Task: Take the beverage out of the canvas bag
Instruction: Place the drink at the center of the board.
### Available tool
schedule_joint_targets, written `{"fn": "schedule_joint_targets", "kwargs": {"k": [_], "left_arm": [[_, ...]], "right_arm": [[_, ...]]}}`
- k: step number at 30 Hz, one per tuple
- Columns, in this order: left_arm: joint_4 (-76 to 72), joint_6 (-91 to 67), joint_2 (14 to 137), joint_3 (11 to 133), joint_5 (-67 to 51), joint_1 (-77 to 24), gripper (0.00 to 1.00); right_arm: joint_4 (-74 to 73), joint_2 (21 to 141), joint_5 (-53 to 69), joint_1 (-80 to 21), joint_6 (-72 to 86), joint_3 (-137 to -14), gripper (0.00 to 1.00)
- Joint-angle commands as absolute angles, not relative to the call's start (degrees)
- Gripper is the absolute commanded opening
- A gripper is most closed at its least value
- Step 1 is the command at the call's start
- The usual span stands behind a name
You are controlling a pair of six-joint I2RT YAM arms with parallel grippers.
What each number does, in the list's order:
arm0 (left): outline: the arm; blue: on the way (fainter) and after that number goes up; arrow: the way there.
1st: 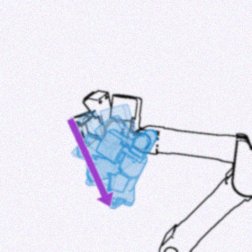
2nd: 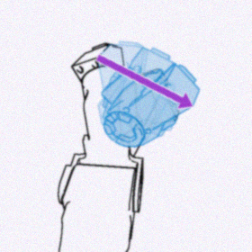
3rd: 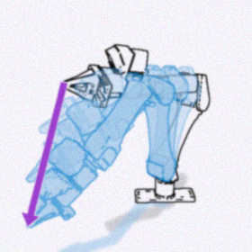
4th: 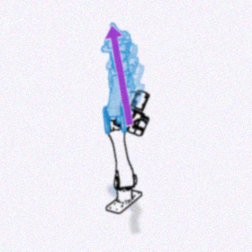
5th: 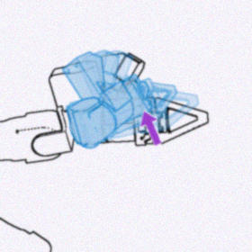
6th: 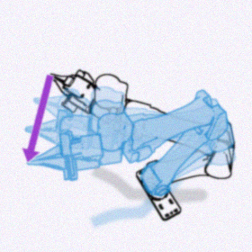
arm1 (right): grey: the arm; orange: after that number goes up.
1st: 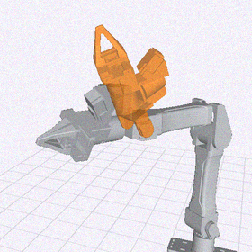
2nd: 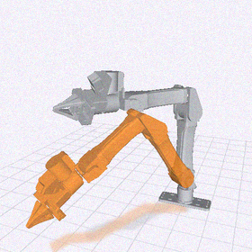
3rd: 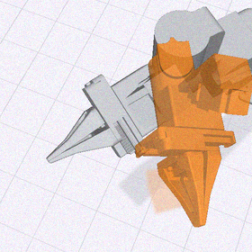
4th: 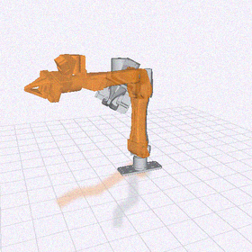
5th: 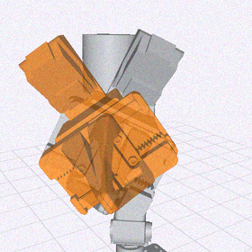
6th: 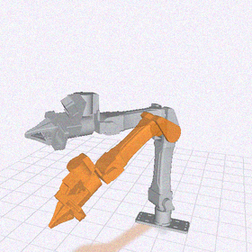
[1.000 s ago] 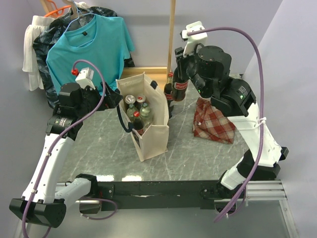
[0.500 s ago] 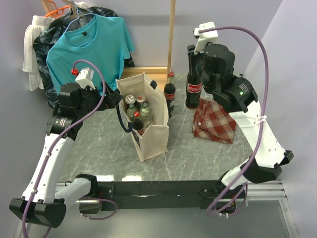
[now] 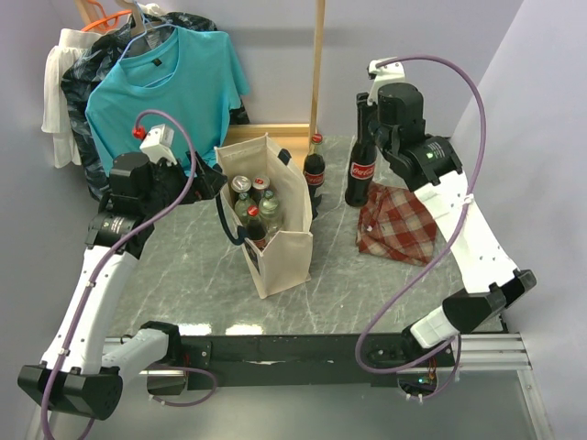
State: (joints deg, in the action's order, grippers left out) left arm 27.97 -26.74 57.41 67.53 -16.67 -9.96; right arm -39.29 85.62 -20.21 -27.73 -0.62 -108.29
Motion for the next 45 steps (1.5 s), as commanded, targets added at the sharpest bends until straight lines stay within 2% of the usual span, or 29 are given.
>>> {"fn": "schedule_joint_targets", "kwargs": {"k": [1,22,45], "left_arm": [[26.0,-27.2,58.3,68.6,-16.3,-10.0,0.96],[26.5,-26.3,59.9,69.1,-14.0,-9.9,0.96],[25.0,-26.7,61.5,67.7,-13.9,-9.9,0.96]], "right_arm": [[-20.6,84.7,-17.1,-25.6,1.3,-109.8,0.0],[-12.0,99.1,-14.4,-22.6,0.5,-112.5,0.0],[-10.5,105.6,-10.2,-21.0,1.3,-115.4,0.0]]}}
